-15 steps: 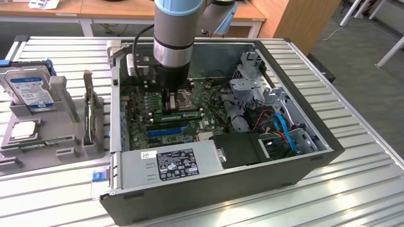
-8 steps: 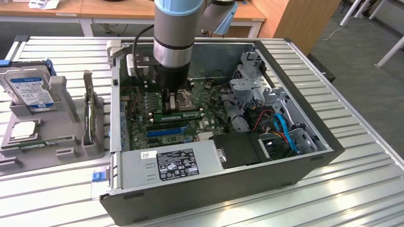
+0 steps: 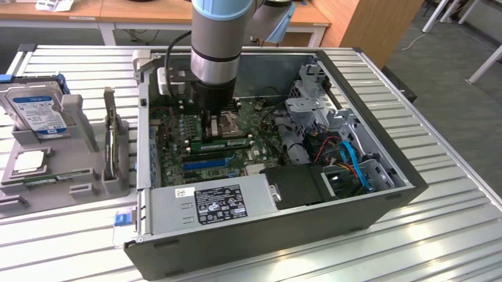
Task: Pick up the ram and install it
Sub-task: 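Press down the ram until it locks into place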
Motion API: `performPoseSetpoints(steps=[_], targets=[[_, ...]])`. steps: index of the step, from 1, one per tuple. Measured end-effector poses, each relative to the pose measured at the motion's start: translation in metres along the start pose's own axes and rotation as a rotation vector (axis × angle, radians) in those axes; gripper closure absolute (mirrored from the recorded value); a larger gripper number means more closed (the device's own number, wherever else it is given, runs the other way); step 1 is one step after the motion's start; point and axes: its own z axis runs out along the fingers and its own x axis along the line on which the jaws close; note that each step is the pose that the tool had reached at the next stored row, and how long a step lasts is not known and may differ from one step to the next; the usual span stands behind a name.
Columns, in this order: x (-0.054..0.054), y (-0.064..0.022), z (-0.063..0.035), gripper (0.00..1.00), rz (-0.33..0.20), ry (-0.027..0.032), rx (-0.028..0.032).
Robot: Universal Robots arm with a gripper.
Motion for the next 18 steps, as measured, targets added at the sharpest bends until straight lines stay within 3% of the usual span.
performPoseSetpoints(steps=[18], targets=[[0.0, -0.0001, 0.0021, 0.9, 0.0, -0.0001, 0.0]])
